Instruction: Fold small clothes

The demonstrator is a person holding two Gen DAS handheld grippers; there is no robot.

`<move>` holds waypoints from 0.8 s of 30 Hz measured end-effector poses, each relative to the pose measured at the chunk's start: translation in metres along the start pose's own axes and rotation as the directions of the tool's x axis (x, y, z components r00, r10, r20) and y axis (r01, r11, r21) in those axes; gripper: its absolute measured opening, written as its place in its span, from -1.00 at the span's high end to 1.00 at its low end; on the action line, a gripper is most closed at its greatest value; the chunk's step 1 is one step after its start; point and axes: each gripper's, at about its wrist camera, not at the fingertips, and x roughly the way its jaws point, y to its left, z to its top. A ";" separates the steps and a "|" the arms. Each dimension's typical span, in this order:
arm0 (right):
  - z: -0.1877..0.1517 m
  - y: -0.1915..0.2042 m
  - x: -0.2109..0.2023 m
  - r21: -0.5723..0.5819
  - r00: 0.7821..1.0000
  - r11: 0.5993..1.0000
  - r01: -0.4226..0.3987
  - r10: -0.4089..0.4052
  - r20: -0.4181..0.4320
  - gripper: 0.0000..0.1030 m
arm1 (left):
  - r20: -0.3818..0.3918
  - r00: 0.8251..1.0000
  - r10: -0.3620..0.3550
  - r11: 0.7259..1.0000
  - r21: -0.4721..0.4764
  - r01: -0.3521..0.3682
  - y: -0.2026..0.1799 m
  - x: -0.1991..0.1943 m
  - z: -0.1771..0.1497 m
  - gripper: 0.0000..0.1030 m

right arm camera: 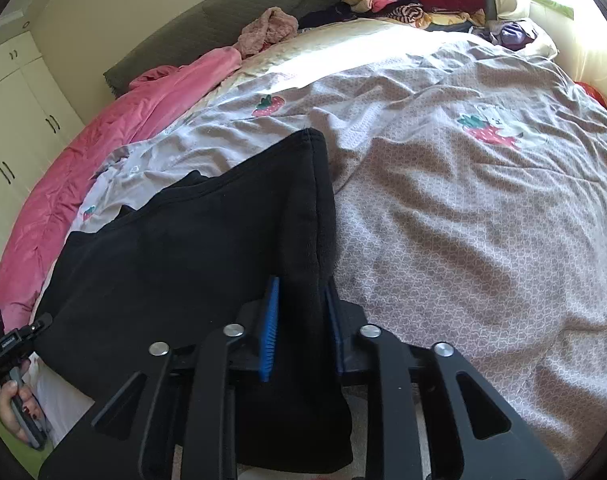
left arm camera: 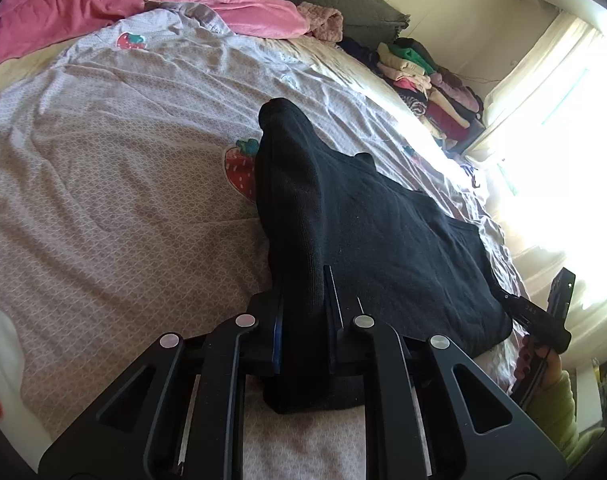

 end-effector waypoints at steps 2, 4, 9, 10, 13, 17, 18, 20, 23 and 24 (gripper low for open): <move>0.001 0.003 -0.009 -0.024 1.000 1.000 0.014 -0.013 0.026 0.82 | 0.002 1.000 0.021 0.999 0.024 -0.021 -0.003 -0.009 -0.007 0.84; -0.001 0.004 -0.016 -0.041 0.999 0.999 0.030 -0.028 0.038 0.83 | 0.007 0.999 0.045 0.998 0.047 -0.046 -0.006 -0.012 -0.013 0.84; -0.009 -0.005 -0.006 -0.037 0.995 0.995 0.098 -0.098 0.005 0.76 | -0.020 0.995 0.101 0.994 0.045 -0.100 0.001 -0.002 -0.013 0.54; -0.010 -0.005 -0.006 -0.032 0.995 0.994 0.104 -0.104 0.007 0.72 | -0.023 0.994 0.109 0.993 0.039 -0.108 0.003 -0.001 -0.013 0.46; -0.012 -0.003 -0.010 -0.042 0.991 0.990 0.131 -0.131 0.015 0.63 | -0.017 0.991 0.132 0.990 0.045 -0.131 0.001 -0.002 -0.013 0.39; -0.012 0.002 -0.022 -0.060 0.988 0.987 0.149 -0.147 0.040 0.47 | -0.007 0.982 0.187 0.979 0.088 -0.185 -0.008 -0.003 -0.013 0.32; -0.013 0.004 -0.026 -0.064 0.988 0.987 0.148 -0.145 0.048 0.34 | -0.004 0.981 0.196 0.976 0.094 -0.194 -0.010 -0.004 -0.014 0.30; -0.014 0.008 -0.035 -0.073 0.987 0.986 0.150 -0.145 0.074 0.21 | -0.002 0.978 0.210 0.972 0.105 -0.209 -0.015 -0.006 -0.015 0.21; -0.015 0.018 -0.046 -0.098 0.987 0.986 0.138 -0.128 0.100 0.18 | 0.015 0.972 0.236 0.965 0.118 -0.236 -0.022 -0.012 -0.016 0.05; -0.015 0.022 -0.049 -0.107 0.988 0.986 0.129 -0.118 0.104 0.16 | 0.028 0.970 0.242 0.962 0.120 -0.243 -0.025 -0.015 -0.016 0.01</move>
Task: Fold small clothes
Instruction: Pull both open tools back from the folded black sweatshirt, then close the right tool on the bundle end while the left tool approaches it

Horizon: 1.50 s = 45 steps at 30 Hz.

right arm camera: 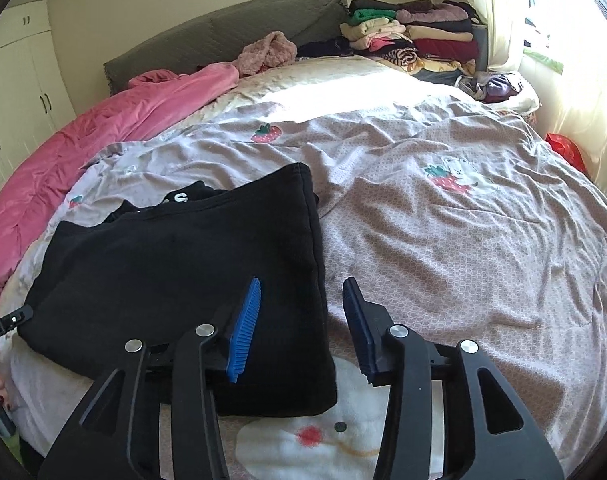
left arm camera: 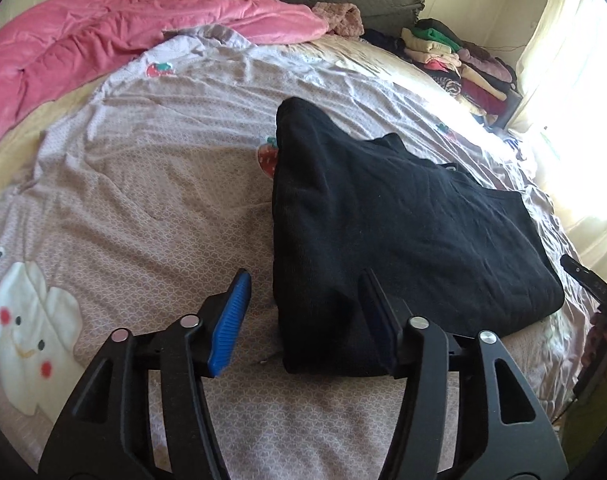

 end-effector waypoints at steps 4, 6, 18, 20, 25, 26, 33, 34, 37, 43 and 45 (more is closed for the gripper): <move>-0.006 0.026 -0.005 -0.056 0.997 0.996 -0.072 0.071 -0.011 0.10 | 0.036 0.999 0.017 0.999 0.038 -0.018 -0.015 -0.014 0.000 -0.25; -0.008 0.038 -0.003 -0.082 0.995 0.992 -0.100 0.098 -0.028 0.03 | 0.026 1.000 0.018 0.998 0.063 -0.019 -0.023 -0.015 0.000 -0.35; -0.029 0.063 0.011 -0.110 0.982 0.983 -0.150 0.136 -0.130 -0.35 | -0.021 0.999 0.032 0.991 0.132 -0.029 -0.058 -0.018 -0.012 -0.81; -0.029 0.062 0.006 -0.110 0.982 0.981 -0.158 0.145 -0.117 -0.37 | -0.024 0.999 0.037 0.989 0.141 -0.034 -0.063 -0.019 -0.013 -0.81; -0.027 0.070 -0.010 -0.129 0.982 0.975 -0.181 0.173 -0.075 -0.56 | -0.013 0.998 0.062 0.987 0.152 -0.059 -0.070 -0.024 -0.013 -0.82; -0.026 0.072 -0.013 -0.135 0.982 0.973 -0.185 0.177 -0.070 -0.61 | -0.008 0.997 0.070 0.986 0.153 -0.068 -0.071 -0.025 -0.013 -0.82; -0.027 0.095 -0.025 -0.190 0.976 0.957 -0.219 0.213 -0.051 -0.72 | 0.030 0.993 0.110 0.984 0.137 -0.113 -0.067 -0.037 -0.011 -0.82; -0.027 0.101 -0.025 -0.201 0.974 0.953 -0.226 0.220 -0.053 -0.74 | 0.032 0.993 0.112 0.984 0.133 -0.116 -0.066 -0.038 -0.011 -0.82; -0.029 0.114 -0.026 -0.234 0.970 0.942 -0.241 0.234 -0.057 -0.78 | 0.039 0.992 0.119 0.986 0.114 -0.123 -0.060 -0.040 -0.009 -0.82; -0.033 0.150 -0.018 -0.306 0.960 0.909 -0.281 0.268 -0.085 -0.81 | 0.046 0.990 0.136 0.988 0.062 -0.139 -0.042 -0.042 -0.003 -0.82; -0.035 0.163 -0.013 -0.336 0.956 0.895 -0.295 0.279 -0.097 -0.82 | 0.038 0.989 0.143 0.989 0.041 -0.145 -0.033 -0.040 0.001 -0.82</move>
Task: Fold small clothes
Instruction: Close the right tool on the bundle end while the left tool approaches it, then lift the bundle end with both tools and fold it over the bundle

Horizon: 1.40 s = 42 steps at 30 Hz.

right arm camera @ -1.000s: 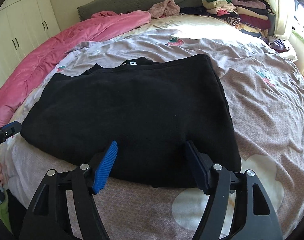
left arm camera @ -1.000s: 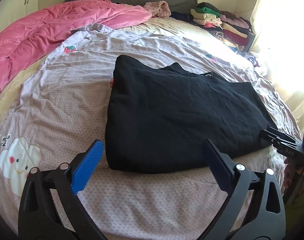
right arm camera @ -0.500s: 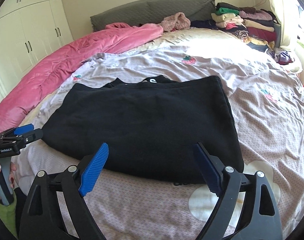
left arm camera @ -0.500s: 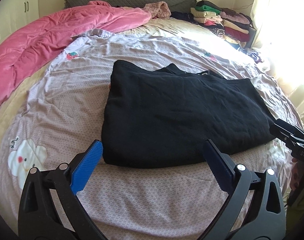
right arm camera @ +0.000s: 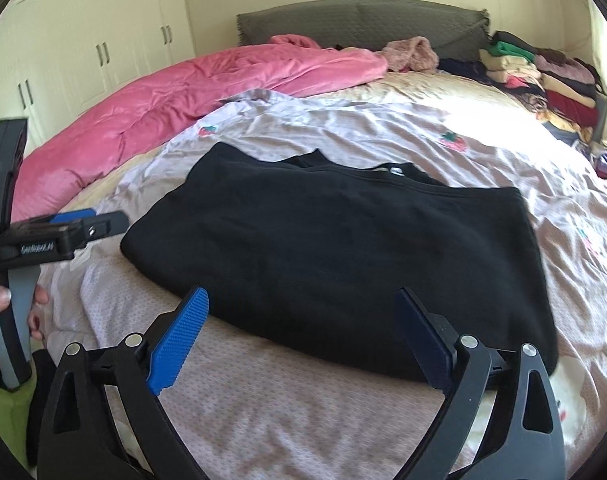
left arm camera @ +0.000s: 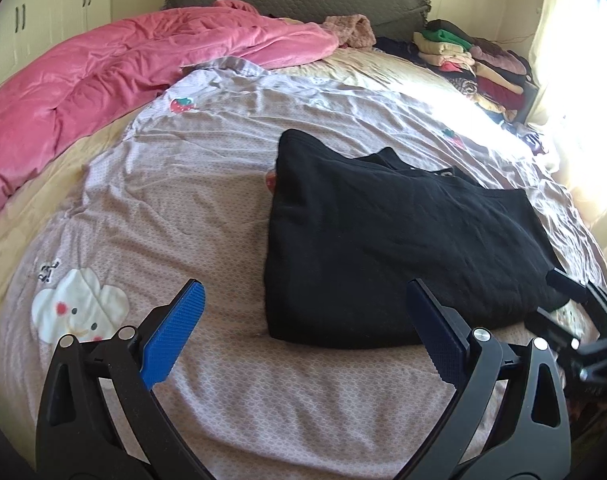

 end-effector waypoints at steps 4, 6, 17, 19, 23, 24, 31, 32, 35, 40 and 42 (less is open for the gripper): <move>0.005 0.028 0.026 -0.087 1.000 0.996 -0.013 0.010 -0.028 -0.82 | -0.010 1.000 0.007 0.999 -0.043 -0.008 0.017 0.008 0.011 -0.82; 0.006 0.043 0.038 -0.134 0.999 0.991 -0.023 0.019 -0.034 -0.82 | -0.020 1.000 0.006 0.998 -0.060 -0.008 0.025 0.014 0.016 -0.82; 0.004 0.103 0.097 -0.368 0.998 0.930 0.000 -0.022 -0.057 -0.82 | -0.092 0.996 -0.010 0.998 -0.069 0.003 0.038 0.052 0.052 -0.82; 0.002 0.112 0.104 -0.411 0.998 0.911 0.025 -0.048 -0.046 -0.82 | -0.103 0.994 -0.021 0.998 -0.065 0.014 0.036 0.061 0.059 -0.82; 0.004 0.121 0.118 -0.452 0.996 0.890 0.064 -0.083 -0.024 -0.82 | -0.129 0.991 -0.032 0.998 -0.050 0.026 0.031 0.080 0.073 -0.82; 0.005 0.122 0.121 -0.456 0.996 0.887 0.071 -0.090 -0.020 -0.82 | -0.136 0.990 -0.035 0.999 -0.039 0.029 0.028 0.086 0.077 -0.82; 0.010 0.129 0.133 -0.504 0.992 0.854 0.127 -0.118 0.051 -0.21 | -0.235 0.970 -0.055 0.998 -0.018 0.052 0.018 0.128 0.094 -0.82; 0.011 0.128 0.132 -0.502 0.991 0.855 0.131 -0.117 0.061 0.05 | -0.253 0.965 -0.075 0.997 -0.035 0.068 0.019 0.133 0.095 -0.82; 0.013 0.120 0.122 -0.466 0.993 0.878 0.109 -0.080 0.083 0.62 | -0.288 0.948 -0.139 0.990 -0.075 0.123 0.019 0.141 0.095 -0.82; 0.023 0.098 0.100 -0.371 0.992 0.927 0.060 -0.015 0.123 0.72 | -0.311 0.912 -0.266 0.961 -0.165 0.223 0.016 0.146 0.091 -0.82; 0.027 0.089 0.092 -0.335 0.990 0.941 0.038 0.009 0.139 0.73 | -0.305 0.905 -0.297 0.951 -0.177 0.252 0.010 0.143 0.090 -0.81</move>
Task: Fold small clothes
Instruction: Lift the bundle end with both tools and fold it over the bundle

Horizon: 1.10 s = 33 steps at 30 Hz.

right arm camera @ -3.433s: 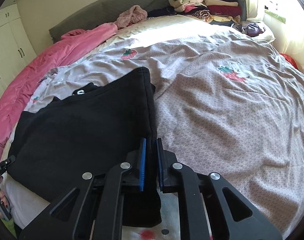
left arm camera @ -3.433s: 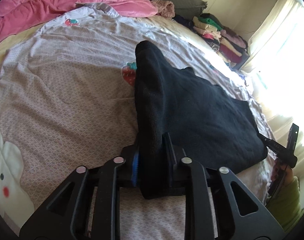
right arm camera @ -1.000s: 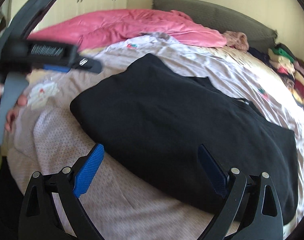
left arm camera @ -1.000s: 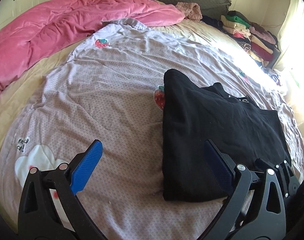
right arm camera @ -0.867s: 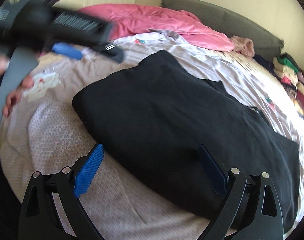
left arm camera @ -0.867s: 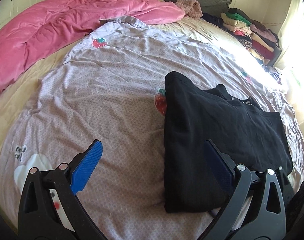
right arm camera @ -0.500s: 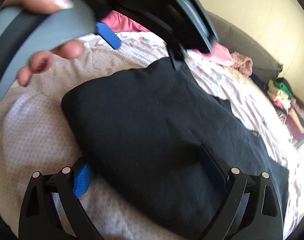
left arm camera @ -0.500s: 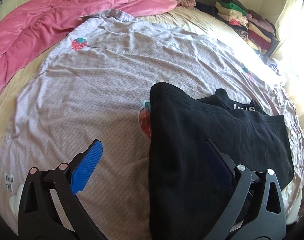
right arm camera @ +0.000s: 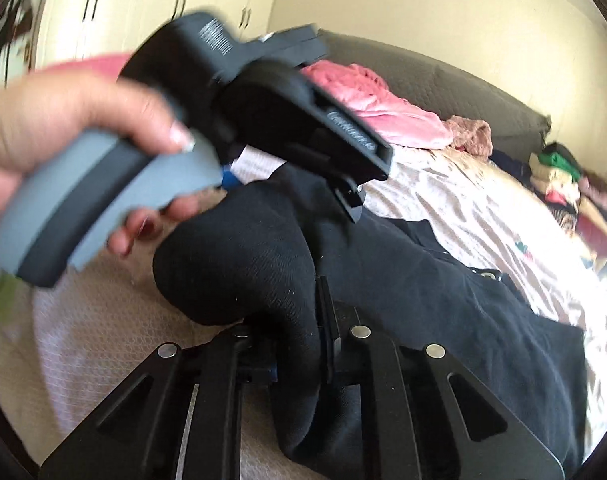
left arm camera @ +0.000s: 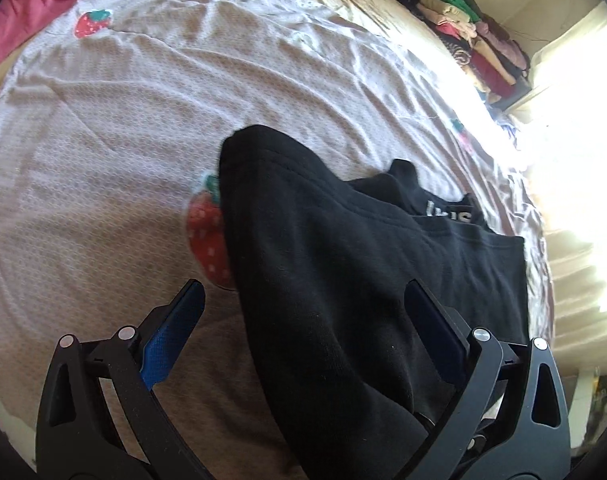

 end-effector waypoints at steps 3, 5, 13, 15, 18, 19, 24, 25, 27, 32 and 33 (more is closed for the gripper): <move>0.001 -0.011 -0.017 0.049 0.999 0.999 -0.021 0.019 0.040 0.73 | 0.013 0.999 -0.036 0.999 0.025 0.036 -0.017 -0.004 -0.004 -0.63; 0.002 -0.017 -0.028 0.083 0.997 0.996 -0.028 0.022 0.070 0.73 | 0.014 0.997 -0.077 0.996 0.038 0.077 -0.031 -0.006 -0.005 0.01; -0.005 -0.056 -0.075 0.223 0.986 0.974 -0.028 -0.011 0.168 0.74 | 0.102 0.992 -0.076 0.987 0.150 0.060 -0.100 -0.034 -0.009 0.21; -0.010 -0.068 -0.089 0.262 0.981 0.965 -0.025 -0.027 0.192 0.74 | 0.113 0.991 -0.077 0.982 0.182 0.056 -0.119 -0.039 -0.011 0.21; -0.021 -0.082 -0.107 0.302 0.975 0.953 -0.015 -0.053 0.217 0.75 | 0.116 0.989 -0.092 0.973 0.220 0.064 -0.151 -0.042 -0.016 0.21; -0.025 -0.087 -0.113 0.316 0.973 0.949 -0.012 -0.061 0.221 0.75 | 0.115 0.989 -0.095 0.971 0.230 0.067 -0.158 -0.040 -0.016 0.21; -0.045 -0.110 -0.133 0.377 0.970 0.926 0.014 -0.104 0.218 0.78 | 0.101 0.990 -0.101 0.966 0.247 0.073 -0.195 -0.023 -0.023 0.21; -0.049 -0.113 -0.137 0.385 0.971 0.923 0.019 -0.109 0.214 0.78 | 0.094 0.990 -0.101 0.966 0.249 0.075 -0.201 -0.018 -0.024 0.21; -0.057 -0.121 -0.141 0.410 0.972 0.912 0.022 -0.115 0.203 0.78 | 0.083 0.992 -0.095 0.965 0.252 0.072 -0.212 -0.009 -0.027 0.21; -0.079 -0.141 -0.143 0.469 0.976 0.882 0.036 -0.131 0.173 0.78 | 0.065 0.994 -0.091 0.965 0.254 0.071 -0.233 0.013 -0.037 0.21; -0.083 -0.144 -0.143 0.482 0.977 0.875 0.036 -0.133 0.168 0.78 | 0.064 0.994 -0.088 0.964 0.256 0.069 -0.237 0.017 -0.038 0.21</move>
